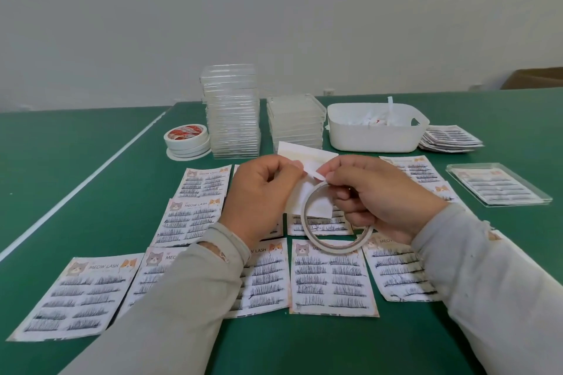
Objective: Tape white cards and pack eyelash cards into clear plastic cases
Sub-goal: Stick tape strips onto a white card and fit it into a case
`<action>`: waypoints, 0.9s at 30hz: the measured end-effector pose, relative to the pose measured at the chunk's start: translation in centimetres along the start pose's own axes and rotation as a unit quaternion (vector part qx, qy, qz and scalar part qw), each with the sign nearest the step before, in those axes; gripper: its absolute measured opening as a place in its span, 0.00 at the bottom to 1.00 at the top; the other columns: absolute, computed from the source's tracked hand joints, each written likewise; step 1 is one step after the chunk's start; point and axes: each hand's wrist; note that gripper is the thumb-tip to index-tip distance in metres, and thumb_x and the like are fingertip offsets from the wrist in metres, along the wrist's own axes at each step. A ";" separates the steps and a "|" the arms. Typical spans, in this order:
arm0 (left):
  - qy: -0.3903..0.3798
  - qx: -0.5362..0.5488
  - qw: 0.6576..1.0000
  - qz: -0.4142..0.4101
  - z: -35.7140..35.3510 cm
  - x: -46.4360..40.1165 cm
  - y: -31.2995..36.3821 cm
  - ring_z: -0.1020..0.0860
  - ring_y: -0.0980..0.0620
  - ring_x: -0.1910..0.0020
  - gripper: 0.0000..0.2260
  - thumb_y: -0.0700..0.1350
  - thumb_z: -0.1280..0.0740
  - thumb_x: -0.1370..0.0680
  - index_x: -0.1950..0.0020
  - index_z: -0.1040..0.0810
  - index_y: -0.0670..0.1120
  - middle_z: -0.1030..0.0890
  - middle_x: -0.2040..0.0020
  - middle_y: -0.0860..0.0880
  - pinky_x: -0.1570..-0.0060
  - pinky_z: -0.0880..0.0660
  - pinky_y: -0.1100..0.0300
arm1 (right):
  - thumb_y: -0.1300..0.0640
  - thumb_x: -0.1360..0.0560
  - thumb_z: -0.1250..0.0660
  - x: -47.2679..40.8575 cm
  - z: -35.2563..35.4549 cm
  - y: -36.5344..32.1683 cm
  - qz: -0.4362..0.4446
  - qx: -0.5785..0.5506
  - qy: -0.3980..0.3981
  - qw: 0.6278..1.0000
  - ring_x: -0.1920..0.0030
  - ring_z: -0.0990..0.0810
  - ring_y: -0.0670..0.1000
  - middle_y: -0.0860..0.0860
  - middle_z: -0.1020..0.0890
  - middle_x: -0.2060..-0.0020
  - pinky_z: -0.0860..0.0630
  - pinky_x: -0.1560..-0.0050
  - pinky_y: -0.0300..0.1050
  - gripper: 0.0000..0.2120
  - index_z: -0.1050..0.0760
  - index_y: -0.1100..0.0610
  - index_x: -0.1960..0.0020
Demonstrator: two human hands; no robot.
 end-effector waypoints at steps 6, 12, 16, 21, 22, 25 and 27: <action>0.016 -0.055 0.998 -0.020 0.0 -0.2 -0.5 0.27 0.64 0.67 0.12 0.41 0.30 0.20 0.63 0.18 0.52 0.22 0.69 0.62 0.63 0.31 0.70 | 0.59 0.20 0.34 0.2 0.3 -0.2 0.001 0.072 -0.001 0.997 0.78 0.37 0.44 0.50 0.26 0.72 0.40 0.80 0.35 0.06 0.20 0.58 0.54; 0.009 -0.044 0.998 -0.039 0.0 -0.1 -0.4 0.23 0.62 0.64 0.10 0.43 0.31 0.19 0.59 0.17 0.51 0.18 0.65 0.58 0.61 0.28 0.71 | 0.61 0.22 0.30 0.6 1.3 -0.7 0.060 0.128 0.025 0.990 0.78 0.37 0.46 0.52 0.18 0.70 0.40 0.78 0.36 0.08 0.17 0.58 0.59; -0.002 -0.037 0.999 -0.032 0.2 0.0 -0.7 0.28 0.56 0.67 0.10 0.39 0.32 0.19 0.53 0.21 0.55 0.22 0.66 0.55 0.65 0.29 0.67 | 0.64 0.23 0.30 0.7 2.0 -1.3 0.104 0.110 0.053 0.987 0.79 0.38 0.46 0.58 0.13 0.61 0.41 0.80 0.34 0.07 0.18 0.59 0.59; -0.090 0.034 0.995 -0.010 -0.3 0.5 -0.4 0.18 0.47 0.63 0.22 0.37 0.35 0.20 0.39 0.30 0.65 0.13 0.53 0.49 0.62 0.20 0.50 | 0.61 0.24 0.28 0.6 1.2 -0.8 0.143 0.158 0.039 0.976 0.79 0.31 0.40 0.57 0.13 0.63 0.35 0.77 0.30 0.06 0.17 0.59 0.60; -0.095 0.045 0.994 -0.007 -0.4 0.5 -0.4 0.16 0.46 0.61 0.25 0.36 0.35 0.20 0.37 0.32 0.67 0.13 0.52 0.48 0.60 0.18 0.48 | 0.60 0.23 0.28 0.6 1.1 -0.7 0.146 0.171 0.038 0.974 0.78 0.31 0.40 0.56 0.13 0.63 0.35 0.76 0.30 0.06 0.17 0.59 0.59; -0.100 0.060 0.993 0.012 -0.4 0.4 -0.5 0.14 0.47 0.56 0.28 0.34 0.35 0.20 0.34 0.34 0.66 0.13 0.49 0.50 0.59 0.17 0.50 | 0.57 0.23 0.28 0.7 1.0 -0.7 0.155 0.204 0.047 0.965 0.73 0.26 0.45 0.54 0.13 0.63 0.29 0.68 0.38 0.08 0.17 0.58 0.59; -0.102 0.064 0.993 0.018 -0.5 0.4 -0.7 0.14 0.50 0.55 0.25 0.33 0.36 0.20 0.34 0.31 0.62 0.14 0.47 0.51 0.60 0.17 0.54 | 0.56 0.23 0.28 0.8 1.0 -0.8 0.163 0.232 0.058 0.957 0.67 0.21 0.49 0.52 0.13 0.64 0.25 0.61 0.45 0.08 0.16 0.57 0.60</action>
Point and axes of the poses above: each hand's wrist, its own x-axis away from the middle knuckle, its own z-axis out of the back of the hand, y = z × x
